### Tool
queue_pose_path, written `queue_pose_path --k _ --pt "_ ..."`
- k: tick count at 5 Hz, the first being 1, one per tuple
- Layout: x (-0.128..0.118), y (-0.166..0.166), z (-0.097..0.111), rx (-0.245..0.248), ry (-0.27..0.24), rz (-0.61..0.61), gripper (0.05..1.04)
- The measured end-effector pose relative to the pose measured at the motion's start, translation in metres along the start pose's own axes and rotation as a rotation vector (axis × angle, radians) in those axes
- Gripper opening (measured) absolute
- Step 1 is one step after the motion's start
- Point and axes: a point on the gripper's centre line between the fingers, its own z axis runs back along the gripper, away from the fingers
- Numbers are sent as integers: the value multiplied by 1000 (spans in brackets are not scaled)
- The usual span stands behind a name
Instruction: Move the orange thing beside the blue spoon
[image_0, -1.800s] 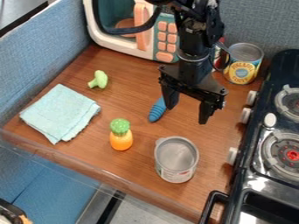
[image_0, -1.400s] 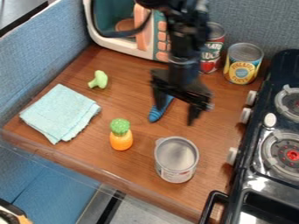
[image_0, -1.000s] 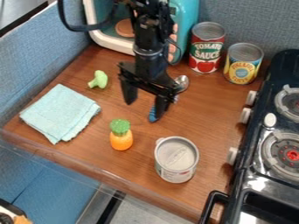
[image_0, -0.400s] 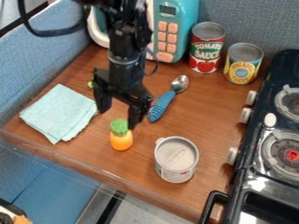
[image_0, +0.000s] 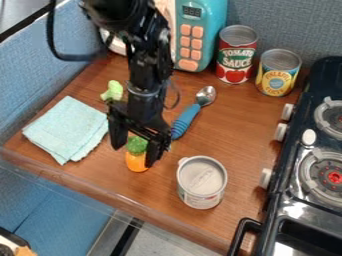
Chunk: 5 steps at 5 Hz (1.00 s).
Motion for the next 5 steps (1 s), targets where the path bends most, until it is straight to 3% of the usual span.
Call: queue_pose_path --k 1,2,3,4,5 --pt "3 -1 -2 -1 -1 -1 947" --pt "7 -5 2 15 -9 -9 666" --pt "15 -9 8 28 -30 -24 593" --pt "23 -15 16 24 -43 -24 593" --pt "53 -36 43 -8 -135 -48 593"
